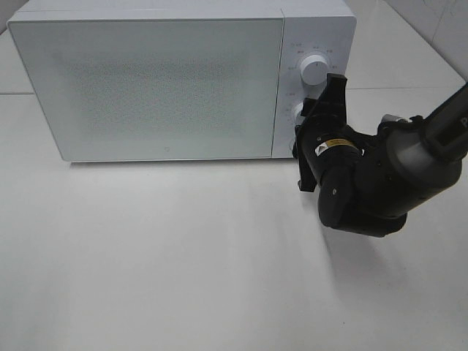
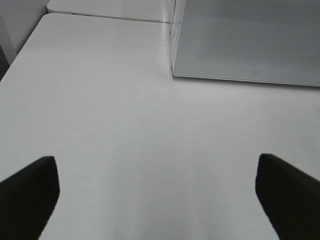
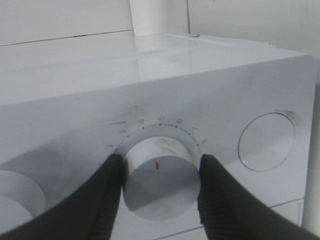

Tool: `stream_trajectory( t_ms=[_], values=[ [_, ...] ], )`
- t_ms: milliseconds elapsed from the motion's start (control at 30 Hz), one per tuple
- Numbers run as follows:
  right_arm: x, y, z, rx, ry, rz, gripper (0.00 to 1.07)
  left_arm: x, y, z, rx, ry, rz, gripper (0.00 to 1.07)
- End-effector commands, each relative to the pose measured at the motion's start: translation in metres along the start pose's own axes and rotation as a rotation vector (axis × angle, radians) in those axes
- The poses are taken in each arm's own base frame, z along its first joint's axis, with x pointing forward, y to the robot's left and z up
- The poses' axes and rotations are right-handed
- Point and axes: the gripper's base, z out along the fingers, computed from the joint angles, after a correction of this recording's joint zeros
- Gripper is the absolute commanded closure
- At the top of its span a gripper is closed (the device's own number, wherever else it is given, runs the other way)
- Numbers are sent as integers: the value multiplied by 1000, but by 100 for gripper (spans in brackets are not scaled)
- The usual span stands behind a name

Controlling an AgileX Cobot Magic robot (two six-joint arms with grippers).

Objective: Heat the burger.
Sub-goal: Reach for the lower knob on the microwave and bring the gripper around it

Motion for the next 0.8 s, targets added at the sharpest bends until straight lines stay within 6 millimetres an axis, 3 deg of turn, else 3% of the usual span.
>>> stream_trajectory(
  t_ms=[33, 800],
  values=[
    [29, 25, 2, -146, 212, -80, 107, 0, -1, -2, 8, -29, -3, 7],
    [25, 30, 2, -256, 157, -157, 98, 0, -1, -2, 8, -29, -3, 7]
  ],
)
